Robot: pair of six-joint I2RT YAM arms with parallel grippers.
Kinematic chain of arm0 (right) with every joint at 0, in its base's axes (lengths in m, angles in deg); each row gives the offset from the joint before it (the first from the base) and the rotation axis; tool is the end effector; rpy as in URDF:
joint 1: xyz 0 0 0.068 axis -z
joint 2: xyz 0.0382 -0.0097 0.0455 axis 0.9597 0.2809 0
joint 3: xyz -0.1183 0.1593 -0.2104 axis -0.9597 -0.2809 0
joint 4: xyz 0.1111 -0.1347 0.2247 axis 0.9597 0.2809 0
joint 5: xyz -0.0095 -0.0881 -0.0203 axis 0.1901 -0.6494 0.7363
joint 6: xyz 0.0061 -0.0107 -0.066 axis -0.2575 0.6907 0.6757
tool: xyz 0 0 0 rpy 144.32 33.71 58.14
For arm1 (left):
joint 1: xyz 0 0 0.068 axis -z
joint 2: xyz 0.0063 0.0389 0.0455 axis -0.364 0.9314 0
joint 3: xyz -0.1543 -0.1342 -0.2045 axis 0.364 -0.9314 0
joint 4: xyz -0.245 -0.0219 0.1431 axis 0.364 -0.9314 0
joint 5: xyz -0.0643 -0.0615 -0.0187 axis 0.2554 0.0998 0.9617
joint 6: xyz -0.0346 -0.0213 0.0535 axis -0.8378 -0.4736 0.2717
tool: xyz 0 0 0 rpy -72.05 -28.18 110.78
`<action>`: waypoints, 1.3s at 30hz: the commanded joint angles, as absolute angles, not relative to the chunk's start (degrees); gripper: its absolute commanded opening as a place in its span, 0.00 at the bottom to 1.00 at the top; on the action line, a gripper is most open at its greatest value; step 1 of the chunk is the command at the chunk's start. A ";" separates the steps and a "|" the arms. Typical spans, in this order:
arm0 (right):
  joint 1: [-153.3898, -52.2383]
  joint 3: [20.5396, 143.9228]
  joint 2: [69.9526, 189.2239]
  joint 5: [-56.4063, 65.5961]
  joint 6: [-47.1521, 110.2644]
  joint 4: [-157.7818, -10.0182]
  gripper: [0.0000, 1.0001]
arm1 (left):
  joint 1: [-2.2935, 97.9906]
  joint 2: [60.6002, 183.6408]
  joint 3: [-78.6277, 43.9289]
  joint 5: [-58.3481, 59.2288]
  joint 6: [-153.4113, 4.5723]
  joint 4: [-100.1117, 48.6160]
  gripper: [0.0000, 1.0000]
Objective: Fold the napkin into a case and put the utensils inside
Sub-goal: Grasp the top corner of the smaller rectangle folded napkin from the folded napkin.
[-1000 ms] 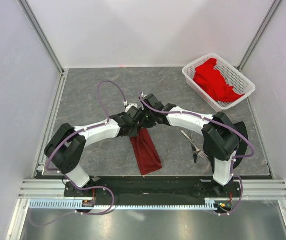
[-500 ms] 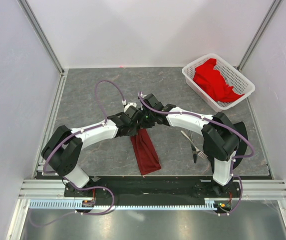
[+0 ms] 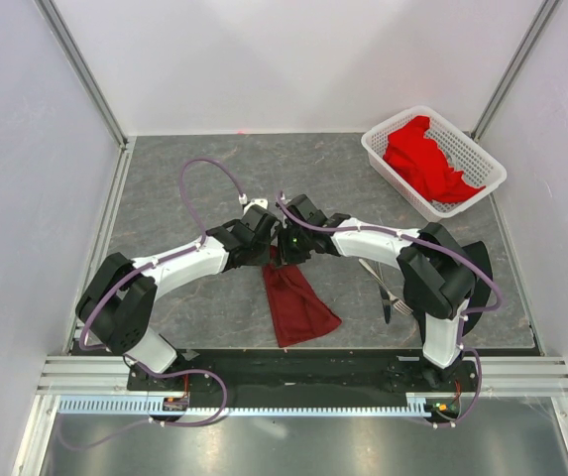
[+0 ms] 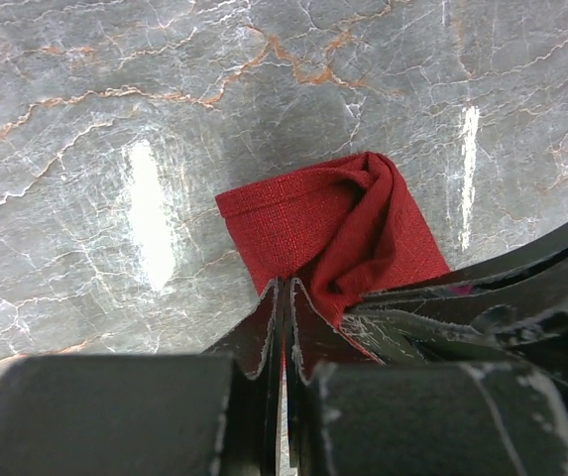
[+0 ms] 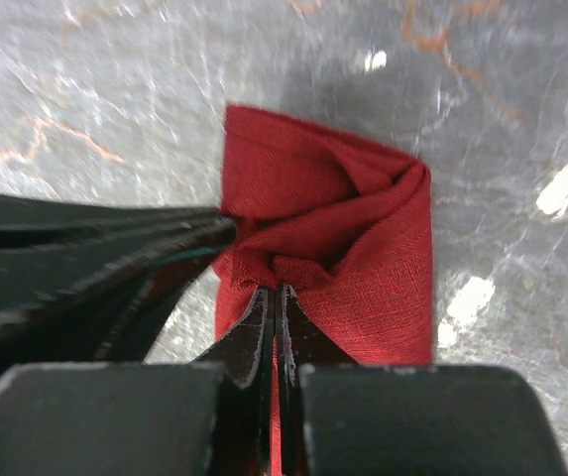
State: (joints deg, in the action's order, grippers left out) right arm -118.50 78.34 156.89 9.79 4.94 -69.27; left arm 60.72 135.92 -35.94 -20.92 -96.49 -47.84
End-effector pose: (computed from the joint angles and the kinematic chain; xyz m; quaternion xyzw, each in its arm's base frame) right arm 0.3027 0.3177 0.1681 -0.1295 0.9310 0.2868 0.1852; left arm 0.2717 -0.2072 0.1820 0.0137 0.9496 -0.0871 0.3008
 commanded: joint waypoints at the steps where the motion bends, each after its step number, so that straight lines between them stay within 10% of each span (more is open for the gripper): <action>1: -119.48 76.82 157.49 12.07 4.97 -70.34 0.00 | 60.20 135.31 -36.26 -20.83 -98.17 -44.99 0.02; 39: -116.40 64.79 159.78 8.74 -34.04 -109.27 0.00 | 57.04 133.38 -35.21 -17.67 -97.82 -47.27 0.02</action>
State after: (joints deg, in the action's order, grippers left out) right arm -115.97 67.52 162.35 10.98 -28.54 -98.82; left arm 58.28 135.03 -38.14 -19.26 -96.66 -45.76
